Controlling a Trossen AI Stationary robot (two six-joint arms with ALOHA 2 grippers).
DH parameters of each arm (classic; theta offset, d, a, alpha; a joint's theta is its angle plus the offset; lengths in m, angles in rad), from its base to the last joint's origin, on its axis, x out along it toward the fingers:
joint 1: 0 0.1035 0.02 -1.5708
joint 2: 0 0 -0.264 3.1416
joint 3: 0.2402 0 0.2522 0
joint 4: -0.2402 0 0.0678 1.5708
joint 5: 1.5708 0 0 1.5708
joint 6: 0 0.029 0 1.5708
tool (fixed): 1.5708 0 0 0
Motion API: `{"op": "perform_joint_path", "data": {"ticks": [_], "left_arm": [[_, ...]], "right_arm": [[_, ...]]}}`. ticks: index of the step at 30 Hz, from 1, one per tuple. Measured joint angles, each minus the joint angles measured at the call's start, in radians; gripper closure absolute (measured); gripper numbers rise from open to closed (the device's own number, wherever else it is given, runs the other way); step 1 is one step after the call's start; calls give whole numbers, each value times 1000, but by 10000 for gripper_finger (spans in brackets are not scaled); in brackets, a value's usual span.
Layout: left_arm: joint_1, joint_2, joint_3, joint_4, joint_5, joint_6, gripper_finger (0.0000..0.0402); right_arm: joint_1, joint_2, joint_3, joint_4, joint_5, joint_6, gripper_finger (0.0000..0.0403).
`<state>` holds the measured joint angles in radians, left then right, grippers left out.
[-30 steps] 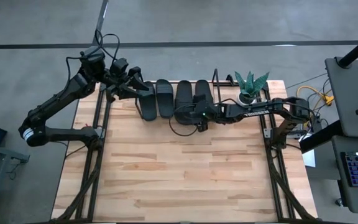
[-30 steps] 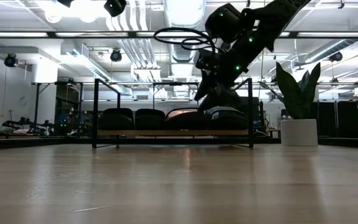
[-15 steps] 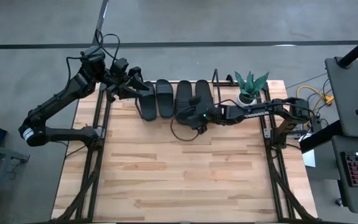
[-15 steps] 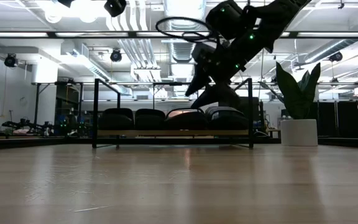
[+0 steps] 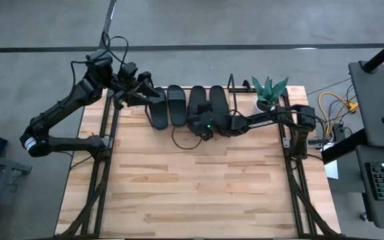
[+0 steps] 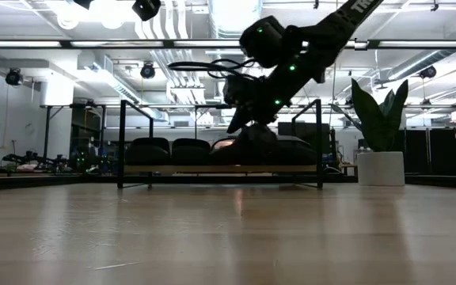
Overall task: Pick and place slides into the shelf
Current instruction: Put the black slide on the shelf
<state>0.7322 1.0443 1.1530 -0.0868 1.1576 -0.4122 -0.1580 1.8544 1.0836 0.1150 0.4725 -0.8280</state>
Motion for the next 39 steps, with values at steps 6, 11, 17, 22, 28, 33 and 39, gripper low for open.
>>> {"op": "perform_joint_path", "data": {"ticks": [6, 11, 17, 22, 28, 33, 39], "left_arm": [[0, -4, 0, 0, 1, 0, 187], [0, -5, 0, 0, 16, 0, 187], [1, -5, 0, 0, 19, 0, 187], [1, -5, 0, -1, 20, 0, 187], [1, -5, 0, -1, 21, 0, 187], [1, -5, 0, -1, 22, 0, 187], [1, -5, 0, -2, 21, 0, 187]], "right_arm": [[-2, 26, 66, -3, 37, 35, 168], [-1, 28, 72, -19, 71, 35, 179], [-1, 28, 71, -107, 88, 50, 241], [1, 27, 71, -115, 125, 34, 338], [1, 18, 71, -96, 149, 31, 387], [0, 9, 70, -33, 214, 20, 389], [0, 3, 70, -7, 243, 27, 389]]}}
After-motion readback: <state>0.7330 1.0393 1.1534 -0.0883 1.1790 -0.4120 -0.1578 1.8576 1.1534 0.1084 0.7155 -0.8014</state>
